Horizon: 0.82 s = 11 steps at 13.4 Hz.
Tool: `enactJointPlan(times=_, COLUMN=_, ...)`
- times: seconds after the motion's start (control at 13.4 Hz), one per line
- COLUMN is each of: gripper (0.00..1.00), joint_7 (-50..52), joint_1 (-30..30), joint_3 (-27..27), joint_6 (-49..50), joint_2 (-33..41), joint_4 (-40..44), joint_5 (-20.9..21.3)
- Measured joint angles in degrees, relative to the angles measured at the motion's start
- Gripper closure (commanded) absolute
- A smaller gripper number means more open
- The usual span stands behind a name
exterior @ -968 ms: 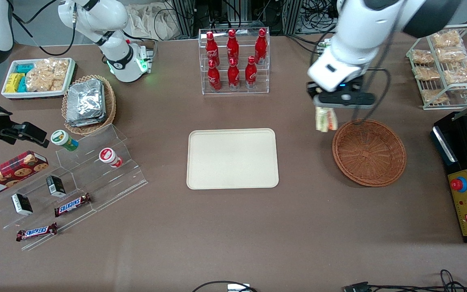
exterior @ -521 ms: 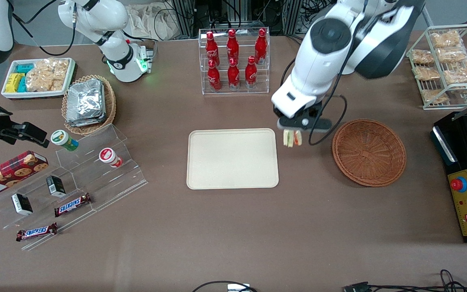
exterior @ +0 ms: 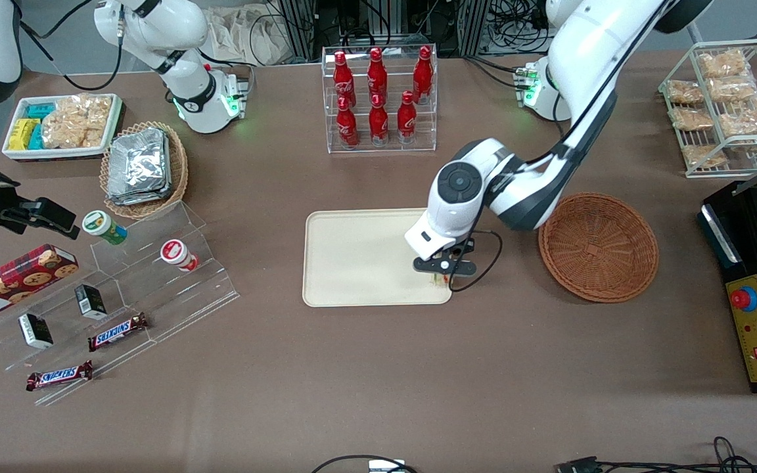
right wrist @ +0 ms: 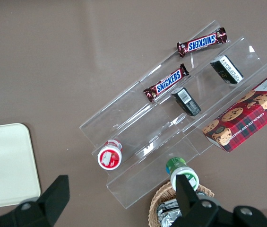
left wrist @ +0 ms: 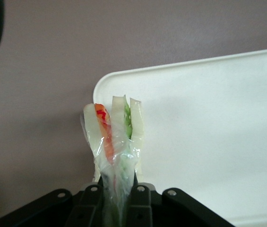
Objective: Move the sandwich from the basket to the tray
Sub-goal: 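Carry the held sandwich over the cream tray with the left gripper, then lower the sandwich onto the tray and open the left gripper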
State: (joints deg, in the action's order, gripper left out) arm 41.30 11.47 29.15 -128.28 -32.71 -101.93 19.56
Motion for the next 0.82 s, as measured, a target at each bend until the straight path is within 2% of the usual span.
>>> enactJointPlan(times=0.15, gripper=0.9, joint_7=1.86, joint_1=0.32, joint_3=0.04, joint_6=-3.21, joint_2=-3.11, joint_4=0.04, joint_5=1.86)
enactJointPlan(times=0.37, gripper=0.89, joint_7=3.74, joint_1=0.36, joint_3=0.11, joint_6=-5.81, joint_2=-5.21, joint_4=0.1, joint_5=2.03)
enactJointPlan(times=0.45, gripper=0.8, joint_7=4.72, joint_1=0.36, joint_3=0.16, joint_6=-6.47, joint_2=-5.58, joint_4=0.11, joint_5=2.04)
enactJointPlan(times=0.52, gripper=0.23, joint_7=5.64, joint_1=0.36, joint_3=0.23, joint_6=-7.2, joint_2=-6.01, joint_4=0.11, joint_5=2.05)
enactJointPlan(times=0.6, gripper=0.0, joint_7=6.51, joint_1=0.37, joint_3=0.3, joint_6=-7.68, joint_2=-6.4, joint_4=0.12, joint_5=2.05)
enactJointPlan(times=0.82, gripper=0.0, joint_7=8.63, joint_1=0.36, joint_3=0.47, joint_6=-8.07, joint_2=-6.92, joint_4=0.21, joint_5=2.08)
